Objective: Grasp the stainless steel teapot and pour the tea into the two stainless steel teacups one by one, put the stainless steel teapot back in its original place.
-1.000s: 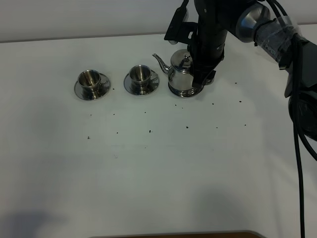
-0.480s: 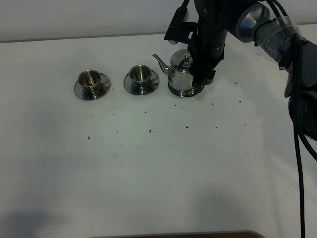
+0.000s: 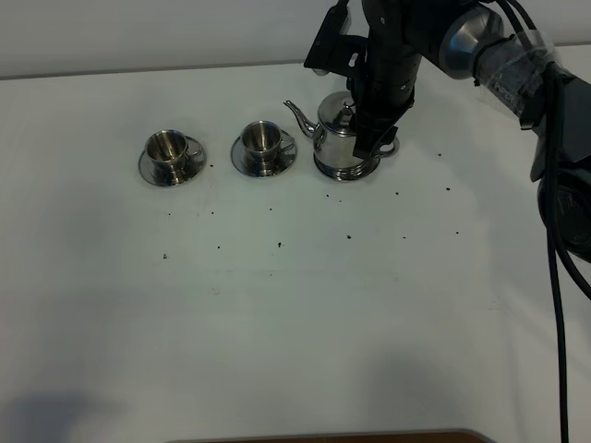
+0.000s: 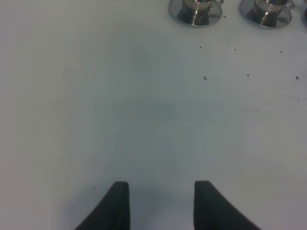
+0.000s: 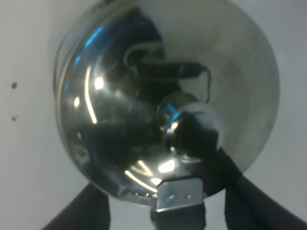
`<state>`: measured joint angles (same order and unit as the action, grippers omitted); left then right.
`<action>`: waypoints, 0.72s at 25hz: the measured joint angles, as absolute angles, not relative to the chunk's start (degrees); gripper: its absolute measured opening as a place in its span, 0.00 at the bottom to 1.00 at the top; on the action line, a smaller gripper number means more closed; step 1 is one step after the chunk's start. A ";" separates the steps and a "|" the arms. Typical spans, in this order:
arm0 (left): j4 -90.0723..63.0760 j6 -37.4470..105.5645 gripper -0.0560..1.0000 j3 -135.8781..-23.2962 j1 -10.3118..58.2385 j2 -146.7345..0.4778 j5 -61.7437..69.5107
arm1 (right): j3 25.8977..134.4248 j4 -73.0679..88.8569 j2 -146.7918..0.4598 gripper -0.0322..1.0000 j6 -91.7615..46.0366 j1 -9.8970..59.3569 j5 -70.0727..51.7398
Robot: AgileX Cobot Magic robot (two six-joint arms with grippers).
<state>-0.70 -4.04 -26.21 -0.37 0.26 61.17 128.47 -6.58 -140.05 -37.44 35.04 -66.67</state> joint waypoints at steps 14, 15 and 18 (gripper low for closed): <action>-0.70 -3.99 0.41 -26.21 -0.37 0.26 61.17 | 128.47 -6.96 -140.05 0.33 -36.98 35.04 -66.49; -0.70 -3.99 0.41 -26.21 -0.37 0.26 61.17 | 128.47 -6.96 -140.05 0.29 -36.98 35.04 -66.49; -0.70 -3.99 0.41 -26.21 -0.37 0.26 61.17 | 128.47 -6.96 -140.05 0.25 -37.05 35.04 -66.49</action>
<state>-0.70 -3.99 -26.21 -0.37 0.26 61.17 128.47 -6.96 -140.05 -37.05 35.04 -66.49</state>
